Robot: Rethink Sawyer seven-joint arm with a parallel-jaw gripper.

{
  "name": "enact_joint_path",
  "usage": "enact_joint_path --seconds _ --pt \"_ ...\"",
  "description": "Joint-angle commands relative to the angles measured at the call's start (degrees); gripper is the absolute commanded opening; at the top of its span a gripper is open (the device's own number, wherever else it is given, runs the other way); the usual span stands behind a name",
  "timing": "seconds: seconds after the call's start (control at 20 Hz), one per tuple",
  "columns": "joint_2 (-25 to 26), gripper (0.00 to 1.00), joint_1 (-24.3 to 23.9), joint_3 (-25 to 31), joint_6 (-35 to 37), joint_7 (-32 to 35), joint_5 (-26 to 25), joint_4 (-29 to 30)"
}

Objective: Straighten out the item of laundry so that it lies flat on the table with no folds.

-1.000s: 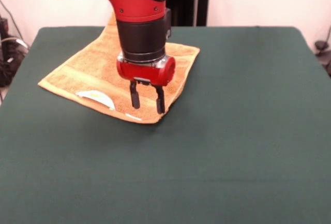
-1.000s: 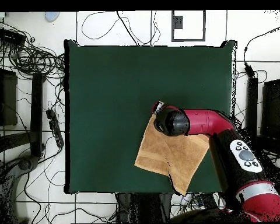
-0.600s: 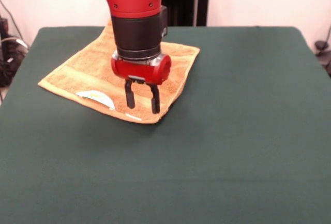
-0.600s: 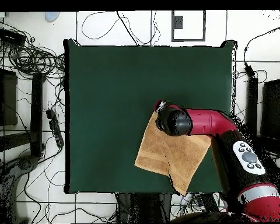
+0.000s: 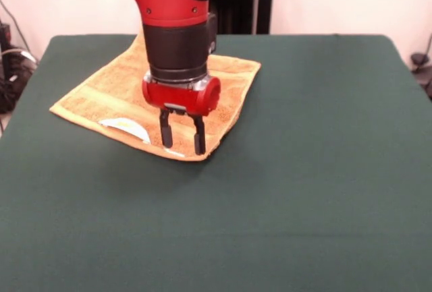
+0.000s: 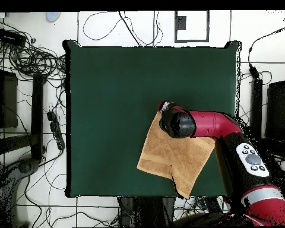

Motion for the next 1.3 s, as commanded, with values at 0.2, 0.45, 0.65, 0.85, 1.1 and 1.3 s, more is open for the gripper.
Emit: enact_joint_path --seconds 0.2,0.45,0.65,0.85,1.1,1.3 --pt "6.8 1.00 3.4 -0.7 -4.5 5.9 2.1 -3.9" --pt "7.7 1.00 3.0 -0.4 -4.9 4.8 2.1 -4.5" --pt "7.3 1.00 4.3 -1.7 -5.8 6.8 2.8 -3.7" --pt "5.7 1.00 7.4 -4.5 -6.9 10.9 4.8 -1.5" --pt "2.9 1.00 10.0 -7.0 -7.0 12.2 7.8 1.2" --pt "0.2 1.00 11.8 -8.5 -6.1 13.1 10.7 3.6"
